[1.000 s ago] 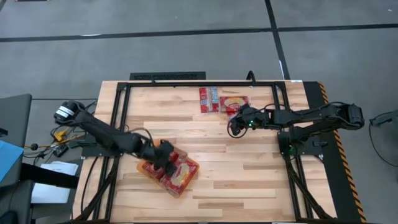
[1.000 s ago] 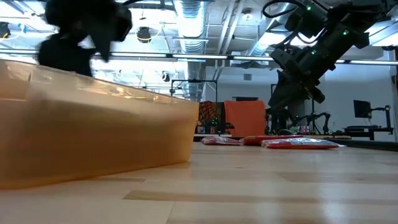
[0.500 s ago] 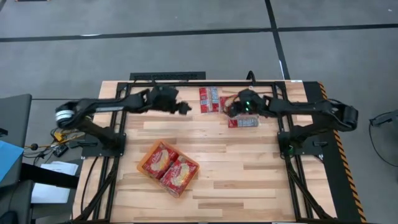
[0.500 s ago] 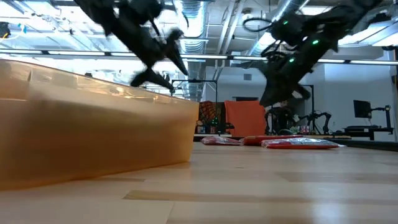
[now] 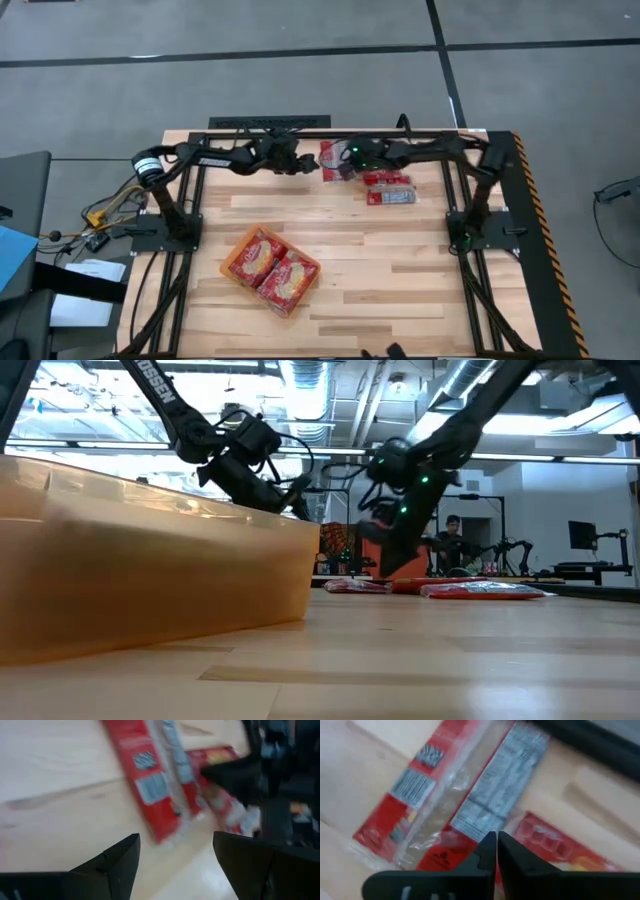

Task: Sort popcorn bags into baskets
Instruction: Put the popcorn bag into the orange bin

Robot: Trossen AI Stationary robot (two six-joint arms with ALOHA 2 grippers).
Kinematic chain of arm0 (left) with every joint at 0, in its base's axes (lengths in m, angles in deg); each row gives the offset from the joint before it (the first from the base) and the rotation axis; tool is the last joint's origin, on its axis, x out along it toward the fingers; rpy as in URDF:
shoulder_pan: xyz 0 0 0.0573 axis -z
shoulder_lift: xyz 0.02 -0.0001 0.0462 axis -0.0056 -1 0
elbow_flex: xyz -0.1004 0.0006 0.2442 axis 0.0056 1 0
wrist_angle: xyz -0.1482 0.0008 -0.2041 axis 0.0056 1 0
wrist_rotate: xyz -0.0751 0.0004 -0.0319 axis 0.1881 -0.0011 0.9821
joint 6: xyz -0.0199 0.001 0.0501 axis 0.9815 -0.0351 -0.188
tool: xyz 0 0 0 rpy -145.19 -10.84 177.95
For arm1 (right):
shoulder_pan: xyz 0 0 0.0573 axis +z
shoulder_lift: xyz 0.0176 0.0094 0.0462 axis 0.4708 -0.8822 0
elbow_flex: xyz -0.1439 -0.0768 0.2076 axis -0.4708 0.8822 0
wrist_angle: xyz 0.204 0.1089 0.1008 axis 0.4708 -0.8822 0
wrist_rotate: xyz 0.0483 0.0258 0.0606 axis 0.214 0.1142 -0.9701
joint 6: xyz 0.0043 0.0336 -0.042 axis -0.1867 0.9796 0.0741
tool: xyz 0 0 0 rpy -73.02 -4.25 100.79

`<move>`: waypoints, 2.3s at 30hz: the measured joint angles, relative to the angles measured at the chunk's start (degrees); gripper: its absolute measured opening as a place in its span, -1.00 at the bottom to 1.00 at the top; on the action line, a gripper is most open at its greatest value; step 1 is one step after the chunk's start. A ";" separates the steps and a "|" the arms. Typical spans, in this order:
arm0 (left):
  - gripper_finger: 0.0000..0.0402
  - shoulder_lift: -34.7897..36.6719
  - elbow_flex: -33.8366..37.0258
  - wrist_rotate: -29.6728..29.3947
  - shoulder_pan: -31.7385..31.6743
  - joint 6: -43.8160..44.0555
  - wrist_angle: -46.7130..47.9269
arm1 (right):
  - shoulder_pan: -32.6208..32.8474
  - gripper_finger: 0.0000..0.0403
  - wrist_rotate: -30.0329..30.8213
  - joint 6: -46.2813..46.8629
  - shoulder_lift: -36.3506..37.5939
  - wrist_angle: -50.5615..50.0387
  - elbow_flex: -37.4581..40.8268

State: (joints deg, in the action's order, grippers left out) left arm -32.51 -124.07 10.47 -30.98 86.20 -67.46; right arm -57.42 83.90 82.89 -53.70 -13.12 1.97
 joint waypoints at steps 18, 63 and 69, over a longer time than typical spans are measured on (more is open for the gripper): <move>0.19 -8.94 -0.07 -1.55 -1.59 5.54 -0.69 | 4.98 -0.84 -8.47 -6.26 -9.13 -4.19 -13.12; 0.19 -9.73 0.09 4.42 -1.72 3.09 -4.47 | 0.24 -0.95 -15.22 -8.77 -5.99 -4.04 -14.58; 0.19 -9.73 0.10 5.14 -1.79 2.55 -4.51 | -4.68 -0.96 -9.98 -10.07 -5.86 -8.93 -14.50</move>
State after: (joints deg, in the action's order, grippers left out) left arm -42.24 -123.97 15.61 -32.77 88.75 -71.97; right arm -62.09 73.92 72.83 -59.56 -22.06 -12.53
